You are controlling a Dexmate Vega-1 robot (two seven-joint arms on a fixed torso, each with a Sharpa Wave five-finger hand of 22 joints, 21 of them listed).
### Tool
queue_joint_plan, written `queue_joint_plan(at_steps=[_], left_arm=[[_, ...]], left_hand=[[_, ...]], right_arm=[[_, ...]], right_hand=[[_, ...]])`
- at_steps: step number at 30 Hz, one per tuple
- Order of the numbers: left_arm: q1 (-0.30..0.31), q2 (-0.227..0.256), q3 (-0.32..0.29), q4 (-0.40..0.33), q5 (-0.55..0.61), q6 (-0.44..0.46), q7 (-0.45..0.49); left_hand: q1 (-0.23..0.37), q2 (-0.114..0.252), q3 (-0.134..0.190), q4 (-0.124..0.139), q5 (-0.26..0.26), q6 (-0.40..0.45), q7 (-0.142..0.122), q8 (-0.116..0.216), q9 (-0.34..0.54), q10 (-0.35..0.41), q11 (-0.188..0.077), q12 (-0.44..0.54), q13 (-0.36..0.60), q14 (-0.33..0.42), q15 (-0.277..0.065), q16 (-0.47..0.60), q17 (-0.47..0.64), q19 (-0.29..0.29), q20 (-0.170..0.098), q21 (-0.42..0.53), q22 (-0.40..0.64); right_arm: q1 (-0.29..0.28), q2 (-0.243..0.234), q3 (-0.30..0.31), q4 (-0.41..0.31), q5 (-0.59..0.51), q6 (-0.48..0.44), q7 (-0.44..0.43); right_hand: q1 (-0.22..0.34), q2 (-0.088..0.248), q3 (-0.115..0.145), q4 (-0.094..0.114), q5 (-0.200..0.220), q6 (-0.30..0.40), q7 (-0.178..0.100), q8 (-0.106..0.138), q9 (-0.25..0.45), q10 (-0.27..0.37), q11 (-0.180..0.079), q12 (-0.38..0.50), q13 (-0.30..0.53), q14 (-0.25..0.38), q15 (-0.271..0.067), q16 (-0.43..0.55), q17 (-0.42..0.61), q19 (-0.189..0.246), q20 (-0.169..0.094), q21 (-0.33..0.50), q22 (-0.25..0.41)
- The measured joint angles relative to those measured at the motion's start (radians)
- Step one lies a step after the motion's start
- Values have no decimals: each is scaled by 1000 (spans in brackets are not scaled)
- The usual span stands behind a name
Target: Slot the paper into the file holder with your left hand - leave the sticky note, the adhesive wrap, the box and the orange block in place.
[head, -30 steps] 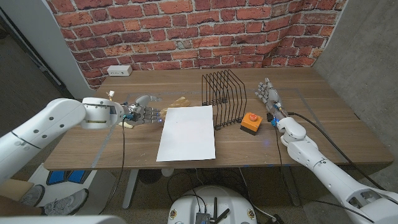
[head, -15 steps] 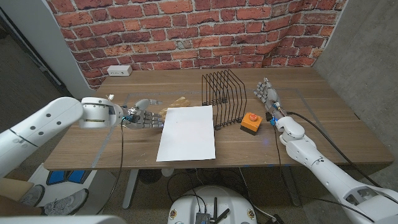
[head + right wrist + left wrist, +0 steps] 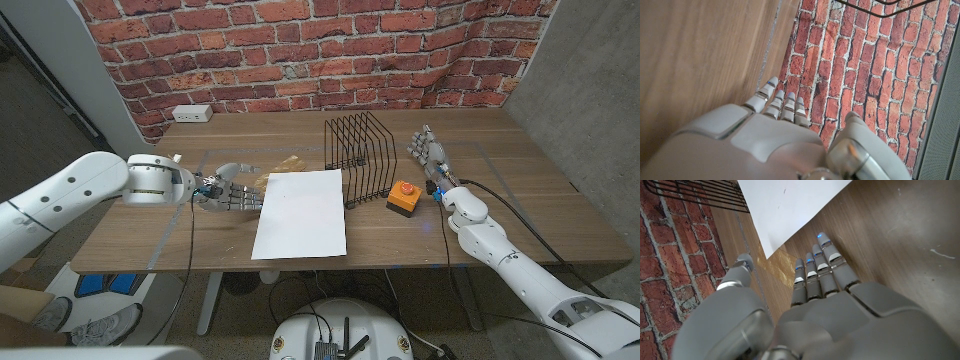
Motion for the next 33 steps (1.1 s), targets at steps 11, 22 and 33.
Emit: queue_joint_plan(at_steps=[11,22,33], left_arm=[[28,48,12,9,-47,-28,-14],[54,64,19,20,-80,-58,-45],[69,61,28,37,-91,-79,-93]], left_hand=[[14,-14,-10,1,0,5,5,-5,0,12,-22,0,0,23,2,-1,0,23,12,0,0],[32,-13,-14,5,0,9,-17,-7,3,13,-54,-5,0,46,-7,-5,0,63,16,0,0],[95,-2,-6,-2,5,20,-16,-7,3,13,-65,-12,0,66,-27,-5,0,105,1,0,0]], right_arm=[[7,8,-3,13,0,2,2],[8,12,-5,18,-1,3,0],[4,13,-5,15,-2,3,-6]], right_hand=[[0,0,0,0,0,4,4,0,0,0,0,0,0,4,4,0,-5,5,-5,0,0],[0,0,4,-4,0,4,4,0,0,0,0,0,0,4,4,0,-9,7,-4,0,0],[0,0,8,0,0,4,4,0,0,2,-2,0,0,4,4,0,-14,7,-4,0,0]])
